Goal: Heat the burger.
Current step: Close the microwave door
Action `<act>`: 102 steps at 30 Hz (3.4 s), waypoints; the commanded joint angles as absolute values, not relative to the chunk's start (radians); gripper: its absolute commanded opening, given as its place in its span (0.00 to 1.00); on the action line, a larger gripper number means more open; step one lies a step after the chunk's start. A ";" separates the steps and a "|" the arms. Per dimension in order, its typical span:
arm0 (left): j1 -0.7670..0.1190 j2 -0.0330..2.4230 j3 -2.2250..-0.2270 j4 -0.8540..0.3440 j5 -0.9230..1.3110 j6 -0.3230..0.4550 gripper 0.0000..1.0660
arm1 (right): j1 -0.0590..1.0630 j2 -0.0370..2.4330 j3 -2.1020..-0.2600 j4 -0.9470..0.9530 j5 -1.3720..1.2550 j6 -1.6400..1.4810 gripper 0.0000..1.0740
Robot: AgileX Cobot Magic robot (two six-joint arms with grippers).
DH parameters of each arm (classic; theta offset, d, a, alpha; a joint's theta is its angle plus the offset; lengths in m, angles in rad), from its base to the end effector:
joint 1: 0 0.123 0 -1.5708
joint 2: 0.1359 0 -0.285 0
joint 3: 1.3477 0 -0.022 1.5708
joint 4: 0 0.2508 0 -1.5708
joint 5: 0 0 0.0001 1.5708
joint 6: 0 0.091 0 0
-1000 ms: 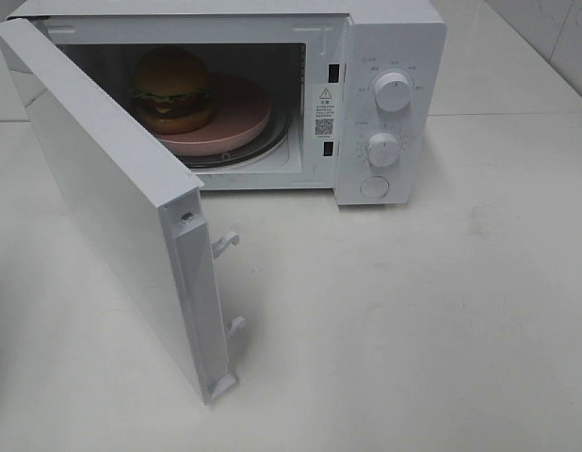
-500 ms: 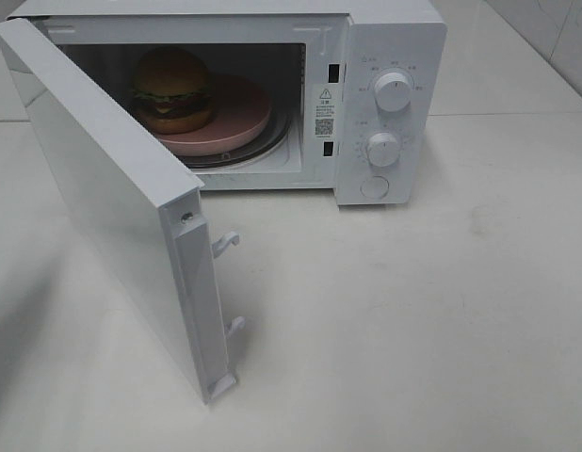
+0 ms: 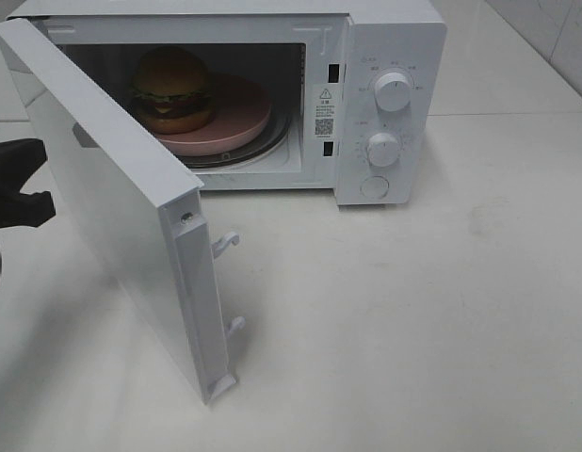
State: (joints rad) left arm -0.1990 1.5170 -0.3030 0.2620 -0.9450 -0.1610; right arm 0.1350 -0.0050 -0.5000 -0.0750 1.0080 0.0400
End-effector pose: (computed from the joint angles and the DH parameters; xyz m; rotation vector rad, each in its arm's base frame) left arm 0.2297 -0.0658 0.1724 0.3244 1.7469 -0.3347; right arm -0.0029 -0.0062 0.2818 -0.0929 1.9823 0.0245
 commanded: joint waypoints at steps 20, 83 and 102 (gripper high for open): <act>-0.404 1.665 -0.457 0.050 -0.949 -0.138 0.00 | 0.128 -0.036 -0.498 -0.078 0.993 0.041 0.71; -0.633 1.914 -1.084 -0.285 -0.488 0.082 0.00 | 0.128 -0.036 -0.498 -0.078 0.993 0.041 0.71; -0.705 1.743 -0.910 -0.283 -0.044 0.079 0.86 | 0.128 -0.036 -0.498 -0.078 0.993 0.041 0.71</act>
